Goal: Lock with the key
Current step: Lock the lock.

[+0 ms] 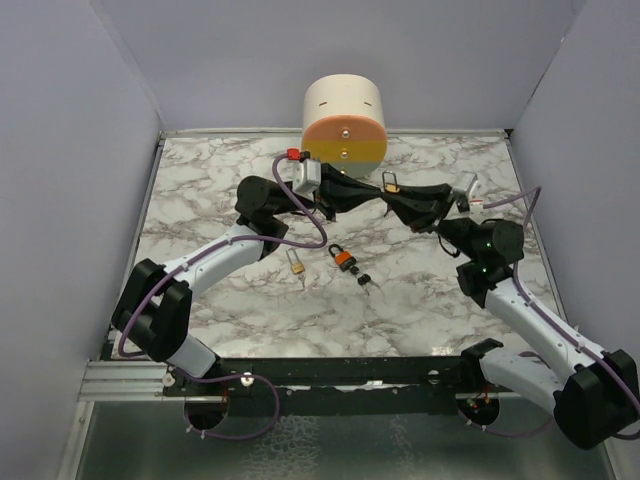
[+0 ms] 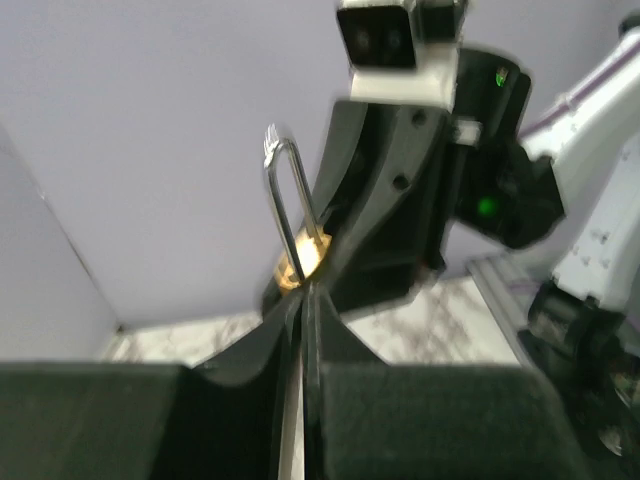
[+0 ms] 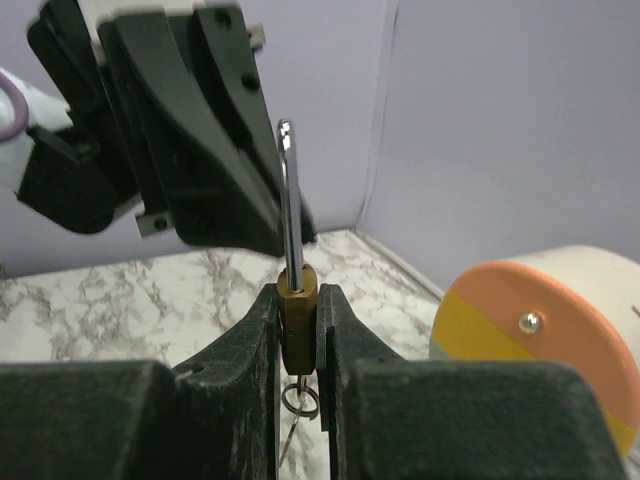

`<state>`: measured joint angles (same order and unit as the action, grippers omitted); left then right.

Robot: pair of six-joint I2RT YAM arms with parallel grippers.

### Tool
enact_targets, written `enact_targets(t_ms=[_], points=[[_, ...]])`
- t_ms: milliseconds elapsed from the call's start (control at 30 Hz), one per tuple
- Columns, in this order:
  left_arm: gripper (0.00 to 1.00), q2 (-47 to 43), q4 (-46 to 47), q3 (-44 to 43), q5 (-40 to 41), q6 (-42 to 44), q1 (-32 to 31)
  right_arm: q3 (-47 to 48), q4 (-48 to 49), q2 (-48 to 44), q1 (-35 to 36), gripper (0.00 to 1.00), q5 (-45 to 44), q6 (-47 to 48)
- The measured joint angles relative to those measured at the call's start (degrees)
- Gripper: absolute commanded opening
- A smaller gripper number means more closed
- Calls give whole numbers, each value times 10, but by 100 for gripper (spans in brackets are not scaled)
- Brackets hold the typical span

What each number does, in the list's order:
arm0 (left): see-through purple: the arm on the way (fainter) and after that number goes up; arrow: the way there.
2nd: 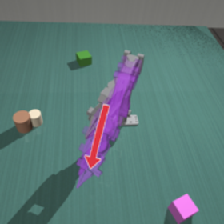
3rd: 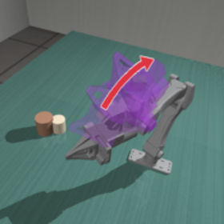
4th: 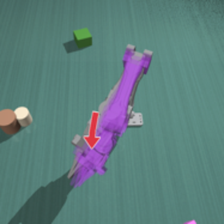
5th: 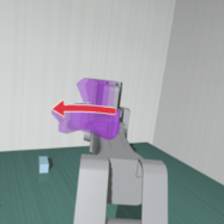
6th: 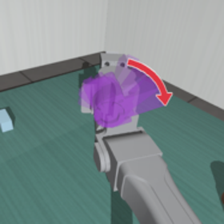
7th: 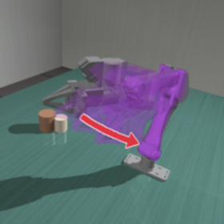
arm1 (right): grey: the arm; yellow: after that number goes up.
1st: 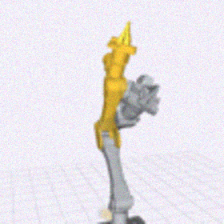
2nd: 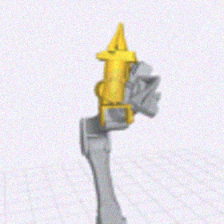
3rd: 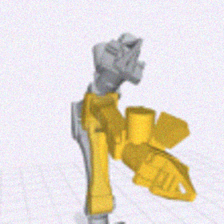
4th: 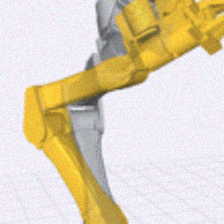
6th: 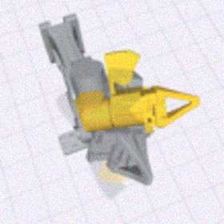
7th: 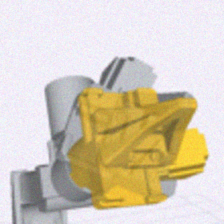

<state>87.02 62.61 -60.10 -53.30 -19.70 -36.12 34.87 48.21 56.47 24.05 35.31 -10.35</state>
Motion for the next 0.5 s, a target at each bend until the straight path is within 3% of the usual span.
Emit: enact_targets(t_ms=[333,400,500], points=[[1,6,17,3,10,6,-2,26,-7,-4,-8,2,-17,-13],[14,6,14,4,11,5,-2,26,-16,-9,-8,2,-19,-10],[26,2,-21,13,6,-6,-1,27,-6,-16,-6,2,-36,-5]])
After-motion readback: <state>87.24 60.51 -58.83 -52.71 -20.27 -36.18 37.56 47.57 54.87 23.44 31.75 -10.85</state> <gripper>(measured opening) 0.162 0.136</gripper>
